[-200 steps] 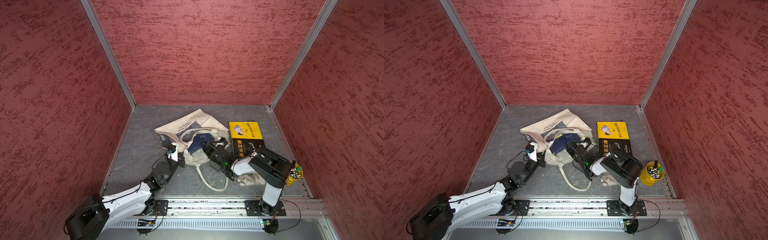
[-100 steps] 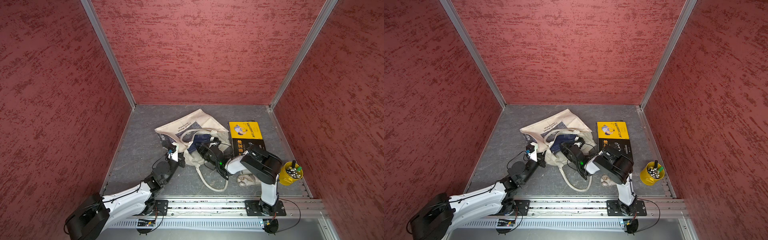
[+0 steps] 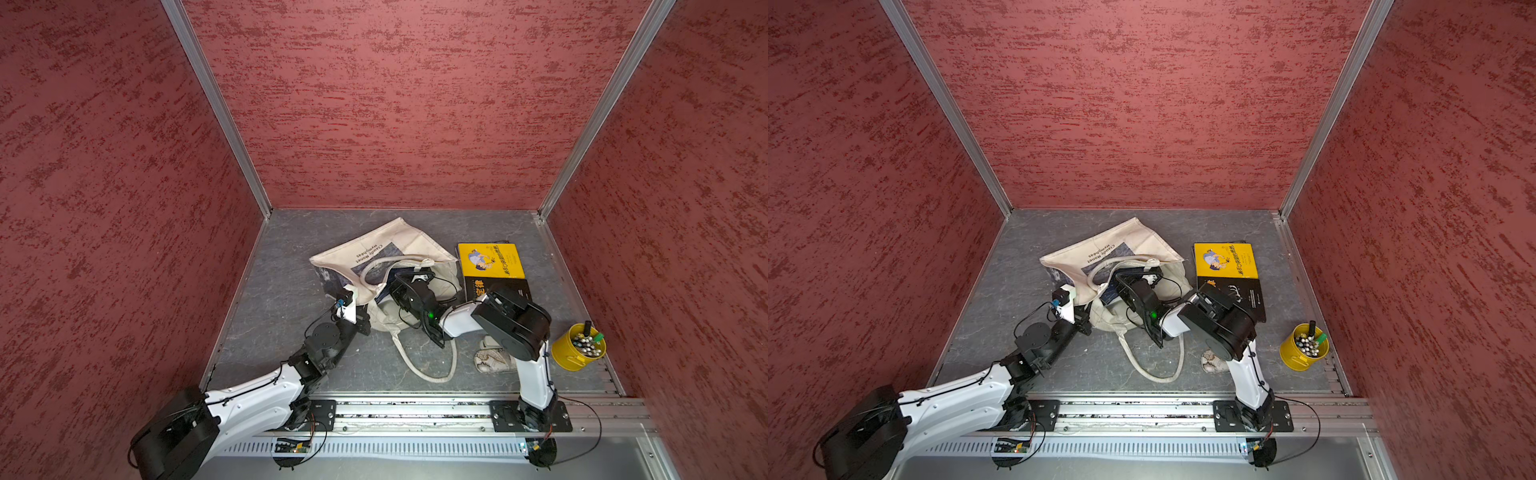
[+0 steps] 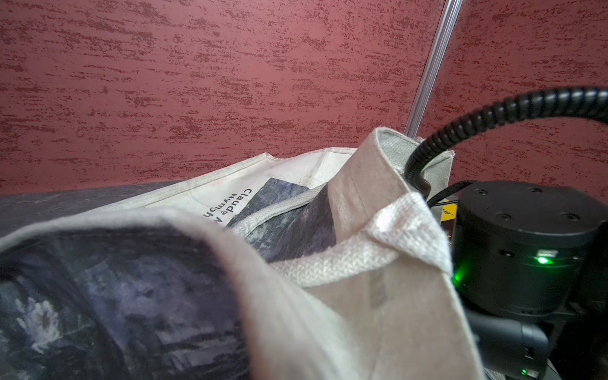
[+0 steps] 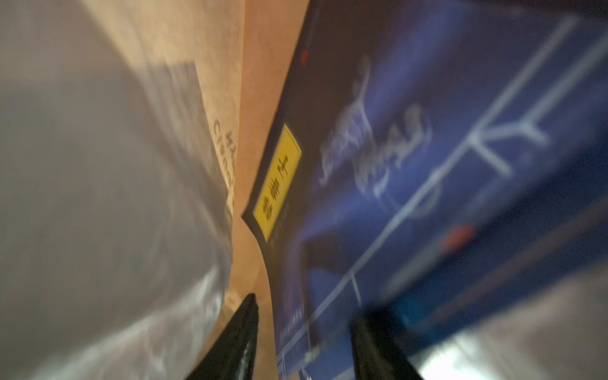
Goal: Take out the books from the canvas bag
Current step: Pick up the book from the canvas bag.
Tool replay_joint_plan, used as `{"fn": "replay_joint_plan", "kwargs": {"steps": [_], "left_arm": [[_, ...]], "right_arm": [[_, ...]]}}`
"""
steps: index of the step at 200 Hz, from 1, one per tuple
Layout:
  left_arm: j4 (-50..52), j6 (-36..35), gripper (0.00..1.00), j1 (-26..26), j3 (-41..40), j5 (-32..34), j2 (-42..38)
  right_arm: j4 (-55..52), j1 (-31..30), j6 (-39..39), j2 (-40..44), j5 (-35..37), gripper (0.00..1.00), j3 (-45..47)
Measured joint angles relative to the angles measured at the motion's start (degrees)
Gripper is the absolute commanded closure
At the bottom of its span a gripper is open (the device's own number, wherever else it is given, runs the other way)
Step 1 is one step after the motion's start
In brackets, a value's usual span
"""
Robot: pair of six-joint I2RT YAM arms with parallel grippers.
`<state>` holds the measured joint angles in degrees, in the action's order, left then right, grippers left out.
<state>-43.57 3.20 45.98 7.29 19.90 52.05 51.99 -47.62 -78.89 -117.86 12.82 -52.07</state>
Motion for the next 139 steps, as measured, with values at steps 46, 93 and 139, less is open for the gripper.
{"fn": "replay_joint_plan", "kwargs": {"steps": [46, 93, 139], "left_arm": [[-0.04, 0.00, 1.00, 0.00, 0.02, -0.20, 0.11], [-0.04, 0.00, 1.00, 0.00, 0.07, -0.17, 0.13], [0.28, 0.02, 1.00, 0.00, 0.28, -0.15, 0.17]], "right_arm": [[-0.02, 0.48, -0.31, -2.78, 3.96, 0.59, -3.45], [-1.92, 1.70, 0.68, -4.68, 3.96, 0.89, -6.01], [-0.52, 1.75, 1.64, 0.02, 3.74, 1.00, 1.03]]}}
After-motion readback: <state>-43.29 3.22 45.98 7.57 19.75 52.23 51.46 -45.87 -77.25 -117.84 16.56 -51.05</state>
